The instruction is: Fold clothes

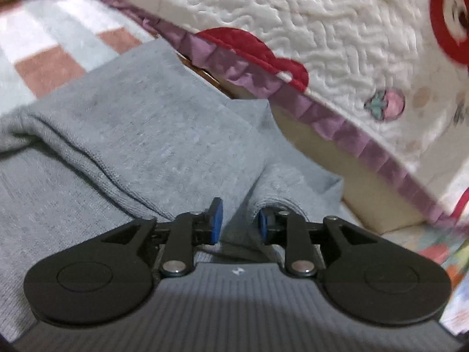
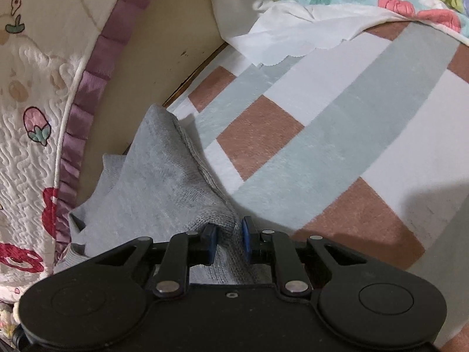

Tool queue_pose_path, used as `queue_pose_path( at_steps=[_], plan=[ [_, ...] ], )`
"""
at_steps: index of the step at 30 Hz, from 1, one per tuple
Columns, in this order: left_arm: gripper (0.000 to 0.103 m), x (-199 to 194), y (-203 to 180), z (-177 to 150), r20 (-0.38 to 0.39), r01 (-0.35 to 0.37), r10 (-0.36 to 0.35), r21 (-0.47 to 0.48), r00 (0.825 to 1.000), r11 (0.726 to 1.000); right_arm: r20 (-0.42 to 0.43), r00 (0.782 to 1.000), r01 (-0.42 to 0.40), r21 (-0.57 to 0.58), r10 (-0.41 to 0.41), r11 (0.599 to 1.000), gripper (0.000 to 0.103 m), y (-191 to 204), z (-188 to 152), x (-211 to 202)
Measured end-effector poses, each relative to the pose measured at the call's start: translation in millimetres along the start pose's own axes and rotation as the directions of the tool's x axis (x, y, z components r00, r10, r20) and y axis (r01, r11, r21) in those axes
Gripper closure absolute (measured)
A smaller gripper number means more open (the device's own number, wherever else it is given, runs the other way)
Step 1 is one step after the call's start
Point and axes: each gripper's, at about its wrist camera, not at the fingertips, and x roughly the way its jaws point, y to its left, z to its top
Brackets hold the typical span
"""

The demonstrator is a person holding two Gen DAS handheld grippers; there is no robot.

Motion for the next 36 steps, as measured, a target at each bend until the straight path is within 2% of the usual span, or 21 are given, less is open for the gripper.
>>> queue_pose_path(
  at_steps=[2, 4, 5, 6, 7, 8, 11, 15, 19, 22, 24, 25, 26, 27, 28, 29, 31, 33, 34, 36],
  plan=[
    [0.077, -1.7, 11.9, 3.4, 0.002, 0.031, -0.031, -0.083, 1.000, 0.996, -0.002, 1.000, -0.005, 0.003, 0.005, 1.000, 0.086, -0.1, -0.3, 0.6],
    [0.077, -2.3, 29.9, 4.1, 0.008, 0.056, -0.056, -0.238, 0.998, 0.970, -0.004, 1.000, -0.010, 0.007, 0.010, 1.000, 0.086, -0.3, -0.6, 1.3],
    [0.078, -1.1, 40.4, 1.6, 0.006, 0.062, -0.063, -0.349, 0.998, 0.935, -0.005, 1.000, -0.013, 0.009, 0.013, 1.000, 0.086, -0.4, -0.7, 1.6],
    [0.079, -0.1, 50.3, -2.9, 0.009, 0.071, -0.075, -0.457, 0.997, 0.886, -0.003, 1.000, -0.009, -0.003, 0.009, 1.000, 0.086, 1.4, -1.3, 1.6],
    [0.080, -1.0, 57.7, -7.3, 0.028, 0.082, -0.079, -0.537, 0.996, 0.840, -0.001, 1.000, 0.003, -0.029, -0.003, 1.000, 0.086, 5.2, -2.3, 1.3],
    [0.080, -3.7, 61.7, -8.8, 0.056, 0.085, -0.065, -0.572, 0.996, 0.816, 0.002, 1.000, 0.015, -0.051, -0.015, 0.999, 0.086, 8.9, -3.1, 1.0],
    [0.080, -11.0, 64.5, 3.3, 0.088, 0.065, -0.021, -0.539, 0.996, 0.839, 0.007, 1.000, 0.025, -0.062, -0.025, 0.998, 0.086, 11.7, -3.6, 0.5],
    [0.081, -26.1, 70.4, 18.7, 0.087, 0.020, 0.028, -0.512, 0.996, 0.859, 0.003, 1.000, 0.016, -0.040, -0.016, 0.999, 0.086, 9.2, -2.3, -0.2],
    [0.076, -48.4, 82.1, 26.3, 0.089, 0.000, 0.054, -0.521, 0.995, 0.853, 0.005, 1.000, 0.022, -0.046, -0.022, 0.999, 0.086, 12.1, -3.5, -1.1],
    [0.075, -66.4, 80.2, 31.4, 0.029, -0.050, 0.071, -0.444, 0.997, 0.894, -0.004, 1.000, 0.030, -0.056, -0.031, 0.998, 0.085, 15.3, -3.4, -1.7],
    [0.072, -83.4, 72.3, 31.1, -0.033, -0.121, 0.117, -0.299, 0.993, 0.947, -0.020, 0.999, 0.028, -0.044, -0.029, 0.999, 0.079, 16.6, -2.9, -3.2],
    [0.071, -92.1, 68.0, 30.5, -0.062, -0.154, 0.144, -0.217, 0.988, 0.964, -0.040, 0.999, 0.022, -0.030, -0.023, 0.999, 0.077, 17.3, -2.6, -4.1],
    [0.069, -101.7, 63.2, 29.2, -0.082, -0.186, 0.177, -0.126, 0.981, 0.974, -0.074, 0.997, 0.013, -0.017, -0.014, 1.000, 0.071, 18.6, -2.0, -4.6],
    [0.068, -113.8, 57.1, 26.2, -0.087, -0.220, 0.218, -0.013, 0.972, 0.975, -0.128, 0.992, -0.006, -0.017, 0.003, 1.000, 0.057, 21.6, -0.9, -4.3],
    [0.064, -126.9, 52.0, 21.6, -0.079, -0.255, 0.263, 0.106, 0.961, 0.961, -0.196, 0.980, -0.035, -0.027, 0.029, 0.999, 0.048, 26.2, 0.6, -3.6],
    [0.058, -139.5, 48.8, 16.2, -0.065, -0.286, 0.306, 0.215, 0.950, 0.934, -0.259, 0.964, -0.079, -0.050, 0.064, 0.996, 0.041, 31.4, 2.9, -5.2],
    [0.056, -163.6, 45.9, 6.3, -0.041, -0.325, 0.370, 0.396, 0.928, 0.859, -0.372, 0.917, -0.199, -0.117, 0.143, 0.973, 0.041, 42.7, 8.9, -13.2],
    [0.055, -184.4, 54.0, -1.1, -0.058, -0.313, 0.387, 0.486, 0.920, 0.816, -0.448, 0.874, -0.303, -0.194, 0.191, 0.933, 0.041, 47.0, 19.0, -23.4],
    [0.054, -194.3, 59.2, -3.6, -0.069, -0.306, 0.393, 0.508, 0.917, 0.805, -0.485, 0.856, -0.324, -0.234, 0.179, 0.917, 0.041, 44.7, 24.1, -26.6],
    [0.053, -212.4, 75.8, -5.3, -0.098, -0.308, 0.399, 0.480, 0.912, 0.822, -0.551, 0.819, -0.361, -0.278, 0.160, 0.890, 0.041, 35.7, 32.7, -32.7]
  ],
)
